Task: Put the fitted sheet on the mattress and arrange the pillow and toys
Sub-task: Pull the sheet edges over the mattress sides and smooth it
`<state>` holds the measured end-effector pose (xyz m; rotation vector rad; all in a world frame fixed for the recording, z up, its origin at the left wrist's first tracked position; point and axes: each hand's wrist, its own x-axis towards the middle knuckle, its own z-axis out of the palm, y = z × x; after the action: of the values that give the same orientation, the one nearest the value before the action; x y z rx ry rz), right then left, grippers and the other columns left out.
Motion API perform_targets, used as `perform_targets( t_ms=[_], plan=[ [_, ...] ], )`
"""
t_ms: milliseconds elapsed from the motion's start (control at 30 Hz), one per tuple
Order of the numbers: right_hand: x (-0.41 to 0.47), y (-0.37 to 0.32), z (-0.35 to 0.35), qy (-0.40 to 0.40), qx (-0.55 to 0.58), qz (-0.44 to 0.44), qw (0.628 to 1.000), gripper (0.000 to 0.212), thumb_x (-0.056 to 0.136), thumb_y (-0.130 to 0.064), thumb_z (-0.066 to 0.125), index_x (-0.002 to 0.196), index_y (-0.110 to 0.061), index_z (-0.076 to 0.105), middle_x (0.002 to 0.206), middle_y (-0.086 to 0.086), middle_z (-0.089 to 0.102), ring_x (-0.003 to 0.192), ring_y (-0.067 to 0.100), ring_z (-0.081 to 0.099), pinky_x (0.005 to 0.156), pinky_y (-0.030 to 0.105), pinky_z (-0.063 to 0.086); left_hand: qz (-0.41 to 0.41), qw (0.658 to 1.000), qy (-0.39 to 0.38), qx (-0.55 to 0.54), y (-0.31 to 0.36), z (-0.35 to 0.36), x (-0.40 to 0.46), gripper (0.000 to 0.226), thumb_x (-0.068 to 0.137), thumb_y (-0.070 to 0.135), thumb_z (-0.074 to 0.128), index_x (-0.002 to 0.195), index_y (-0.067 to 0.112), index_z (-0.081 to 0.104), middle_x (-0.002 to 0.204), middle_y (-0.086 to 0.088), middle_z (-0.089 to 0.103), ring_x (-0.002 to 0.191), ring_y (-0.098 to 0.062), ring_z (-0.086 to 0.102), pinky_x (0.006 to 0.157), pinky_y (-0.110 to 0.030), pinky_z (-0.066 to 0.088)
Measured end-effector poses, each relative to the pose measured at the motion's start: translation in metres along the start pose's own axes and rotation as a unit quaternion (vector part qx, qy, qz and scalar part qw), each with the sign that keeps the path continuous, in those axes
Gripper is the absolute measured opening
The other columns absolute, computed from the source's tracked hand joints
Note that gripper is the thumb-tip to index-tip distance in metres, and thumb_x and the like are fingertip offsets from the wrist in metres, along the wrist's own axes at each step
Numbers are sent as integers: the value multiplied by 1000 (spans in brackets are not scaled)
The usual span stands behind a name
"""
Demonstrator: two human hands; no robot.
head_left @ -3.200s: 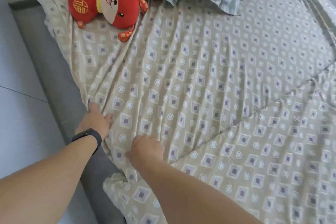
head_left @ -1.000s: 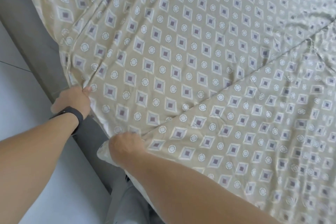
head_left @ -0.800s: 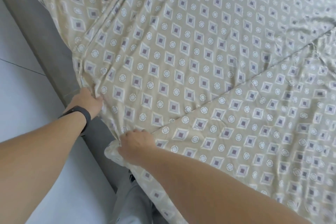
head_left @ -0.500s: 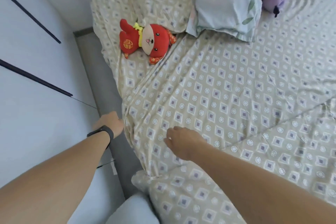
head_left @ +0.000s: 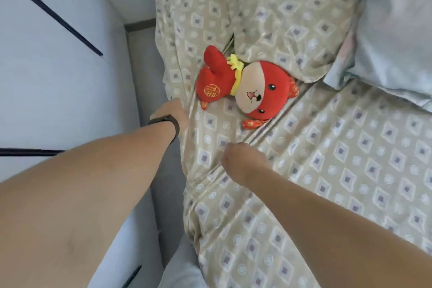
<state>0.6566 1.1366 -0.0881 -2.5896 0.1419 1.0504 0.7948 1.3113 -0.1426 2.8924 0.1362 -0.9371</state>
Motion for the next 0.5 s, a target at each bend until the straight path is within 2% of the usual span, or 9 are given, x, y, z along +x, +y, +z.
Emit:
perform_targets(
  t_ms=[33,100,133,167,233,300,367,433,500],
  plan=[
    [35,-6,-7,73,-6,-13,997,29,99,-22,43,126,-17,51,117,4,55,110,30,57,84,43,49,-4,1000,3,-14,-1,-1,27,36,97,27,40,130,13,46,129,-16,57,110,-38,60,89,-48,53],
    [79,-12,-28,237,-94,-50,966,37,93,-20,52,129,-17,47,125,7,50,113,32,51,91,43,43,-4,1000,12,-26,0,-3,57,40,98,31,42,134,16,40,136,-15,49,112,-40,58,87,-47,52],
    [104,-13,-40,295,-134,-59,944,45,89,-22,56,133,-18,45,128,9,47,112,33,49,92,43,41,1,999,18,-28,0,-4,72,43,98,33,43,137,17,37,139,-14,45,113,-40,58,84,-47,51],
    [120,-15,-55,313,-156,-52,936,57,85,-25,60,138,-19,40,133,11,44,114,35,47,94,44,39,10,999,26,-26,2,-6,82,46,98,36,44,139,17,35,141,-13,42,113,-41,57,81,-47,49],
    [147,-19,-80,273,-189,-12,943,76,80,-31,65,146,-22,27,140,13,39,121,36,42,101,45,34,24,998,39,-34,7,-9,99,45,98,42,48,133,16,37,138,-12,41,111,-41,57,78,-47,49],
    [164,-12,-94,231,-251,46,939,85,81,-31,66,149,-26,15,131,12,46,117,34,46,99,44,33,15,998,30,-54,13,-11,108,46,95,46,53,127,16,40,134,-12,42,108,-41,57,81,-49,52],
    [168,-5,-101,217,-278,55,934,91,84,-31,67,151,-26,6,120,10,54,109,33,54,95,44,38,0,997,33,-64,18,-13,112,46,94,44,57,126,15,41,134,-13,44,110,-41,57,82,-48,52],
    [159,0,-108,202,-310,29,929,100,80,-33,75,150,-24,4,116,9,57,106,33,58,93,45,42,2,998,23,-50,21,-13,117,38,98,37,53,127,12,49,133,-14,53,110,-39,60,78,-44,49],
    [148,6,-117,158,-338,46,927,109,74,-33,82,150,-24,5,118,11,56,107,34,58,91,46,43,18,1000,-6,-25,24,-17,119,32,102,27,46,128,11,56,138,-15,55,111,-37,62,80,-42,48]
  ],
)
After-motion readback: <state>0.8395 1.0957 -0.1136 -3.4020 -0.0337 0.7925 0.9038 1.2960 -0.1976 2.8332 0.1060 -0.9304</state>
